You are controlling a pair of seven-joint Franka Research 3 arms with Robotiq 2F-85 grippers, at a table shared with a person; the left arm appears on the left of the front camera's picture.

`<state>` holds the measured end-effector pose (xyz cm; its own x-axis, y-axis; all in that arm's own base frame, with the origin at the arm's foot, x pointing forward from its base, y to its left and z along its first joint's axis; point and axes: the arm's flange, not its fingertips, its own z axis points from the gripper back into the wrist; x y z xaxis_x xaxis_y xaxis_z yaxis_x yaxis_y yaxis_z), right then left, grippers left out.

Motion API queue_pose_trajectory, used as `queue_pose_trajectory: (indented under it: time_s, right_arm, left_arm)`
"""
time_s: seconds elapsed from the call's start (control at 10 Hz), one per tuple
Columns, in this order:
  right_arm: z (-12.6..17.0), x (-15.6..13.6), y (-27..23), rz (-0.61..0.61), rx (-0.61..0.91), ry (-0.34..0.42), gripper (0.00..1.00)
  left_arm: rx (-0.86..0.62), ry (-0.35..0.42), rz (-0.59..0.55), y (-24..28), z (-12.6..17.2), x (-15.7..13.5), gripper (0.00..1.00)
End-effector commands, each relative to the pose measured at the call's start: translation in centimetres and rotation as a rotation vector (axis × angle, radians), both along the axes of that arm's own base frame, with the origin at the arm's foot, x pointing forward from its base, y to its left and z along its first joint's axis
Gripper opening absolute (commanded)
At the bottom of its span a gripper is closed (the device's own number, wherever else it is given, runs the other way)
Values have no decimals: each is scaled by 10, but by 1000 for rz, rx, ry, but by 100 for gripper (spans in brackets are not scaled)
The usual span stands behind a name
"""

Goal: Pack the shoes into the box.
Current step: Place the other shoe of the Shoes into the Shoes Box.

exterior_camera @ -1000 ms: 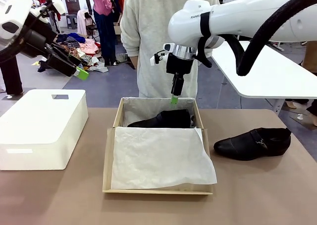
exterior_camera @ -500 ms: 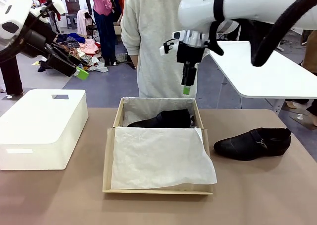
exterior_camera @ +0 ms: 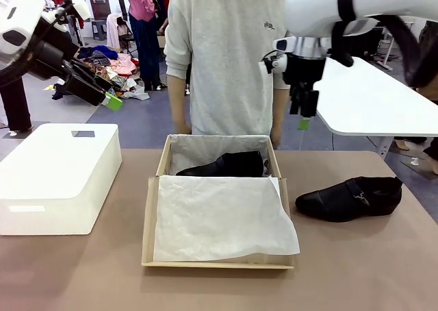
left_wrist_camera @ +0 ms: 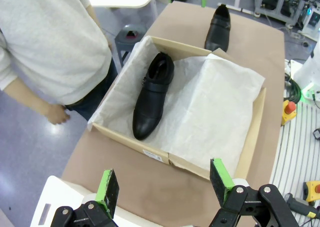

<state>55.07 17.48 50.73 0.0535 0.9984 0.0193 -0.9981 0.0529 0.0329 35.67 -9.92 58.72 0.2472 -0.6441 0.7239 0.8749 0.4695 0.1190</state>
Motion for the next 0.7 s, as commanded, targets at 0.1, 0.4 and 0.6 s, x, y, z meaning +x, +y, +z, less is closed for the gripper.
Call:
queue_pose_trajectory:
  time_s: [0.1,0.4,0.6]
  right_arm:
    - [-21,-21,-45,-35,5,-41,100]
    - [-37,-19,-78,-67,21,-20,100]
    - [-43,-14,-86,-73,50,-1,100]
  left_arm:
    - [-12,-7,-20,2,0,2,96]
    - [-12,-7,-20,2,0,2,96]
    - [-12,-7,-20,2,0,2,96]
